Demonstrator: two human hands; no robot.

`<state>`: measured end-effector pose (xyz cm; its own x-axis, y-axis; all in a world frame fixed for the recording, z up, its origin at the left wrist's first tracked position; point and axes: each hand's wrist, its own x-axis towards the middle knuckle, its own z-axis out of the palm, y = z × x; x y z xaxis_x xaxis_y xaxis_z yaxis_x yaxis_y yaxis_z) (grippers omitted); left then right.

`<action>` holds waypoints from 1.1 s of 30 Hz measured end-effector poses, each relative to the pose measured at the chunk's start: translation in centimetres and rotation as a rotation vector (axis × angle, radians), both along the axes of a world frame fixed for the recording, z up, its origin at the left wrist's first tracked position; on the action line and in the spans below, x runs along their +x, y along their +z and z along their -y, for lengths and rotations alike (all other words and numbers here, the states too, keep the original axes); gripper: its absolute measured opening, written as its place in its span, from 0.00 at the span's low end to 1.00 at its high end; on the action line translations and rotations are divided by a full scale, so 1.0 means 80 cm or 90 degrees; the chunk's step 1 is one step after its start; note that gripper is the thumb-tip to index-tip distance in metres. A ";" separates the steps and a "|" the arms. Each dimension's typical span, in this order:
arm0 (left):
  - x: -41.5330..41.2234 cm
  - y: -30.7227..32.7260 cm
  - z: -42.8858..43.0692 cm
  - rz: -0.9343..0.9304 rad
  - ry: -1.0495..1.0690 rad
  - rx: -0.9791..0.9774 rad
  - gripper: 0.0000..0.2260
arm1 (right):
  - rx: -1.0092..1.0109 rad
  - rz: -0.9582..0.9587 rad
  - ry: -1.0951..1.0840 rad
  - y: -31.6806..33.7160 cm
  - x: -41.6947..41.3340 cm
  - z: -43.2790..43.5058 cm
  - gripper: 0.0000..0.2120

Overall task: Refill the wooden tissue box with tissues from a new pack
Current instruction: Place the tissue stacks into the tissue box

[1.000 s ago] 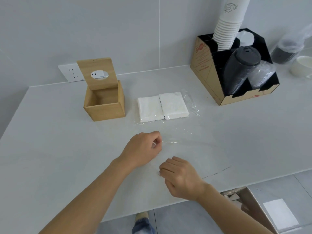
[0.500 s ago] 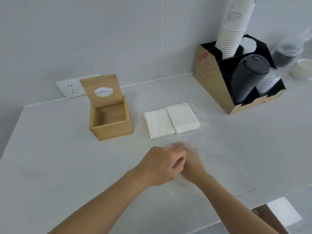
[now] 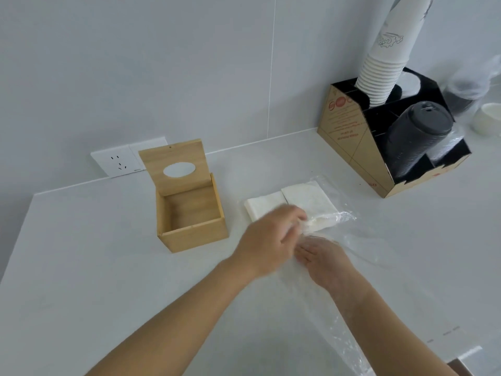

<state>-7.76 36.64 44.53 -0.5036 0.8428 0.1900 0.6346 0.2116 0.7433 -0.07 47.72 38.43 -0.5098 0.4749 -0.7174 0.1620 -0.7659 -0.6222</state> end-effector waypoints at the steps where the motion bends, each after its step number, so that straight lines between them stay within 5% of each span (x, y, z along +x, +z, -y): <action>1: -0.021 -0.007 -0.007 0.011 0.062 -0.018 0.10 | -0.020 -0.014 0.021 -0.001 -0.001 -0.002 0.15; 7: -0.086 -0.055 -0.029 0.056 0.144 -0.296 0.20 | -0.101 -0.016 0.037 0.014 -0.010 -0.002 0.08; 13: -0.094 -0.071 -0.035 0.138 0.259 -0.270 0.15 | -0.019 0.106 0.003 0.017 -0.029 0.018 0.15; 17: -0.091 -0.070 -0.041 0.126 0.240 -0.281 0.15 | -0.066 0.084 0.028 0.022 -0.042 0.010 0.01; 33: -0.087 -0.075 -0.033 0.223 0.312 -0.162 0.09 | -0.107 0.009 0.014 0.013 -0.068 0.014 0.06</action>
<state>-14.73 39.31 38.50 -0.8364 0.4972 -0.2307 0.1490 0.6112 0.7773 -5.53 46.59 39.48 -0.5079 0.3370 -0.7927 0.1879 -0.8548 -0.4838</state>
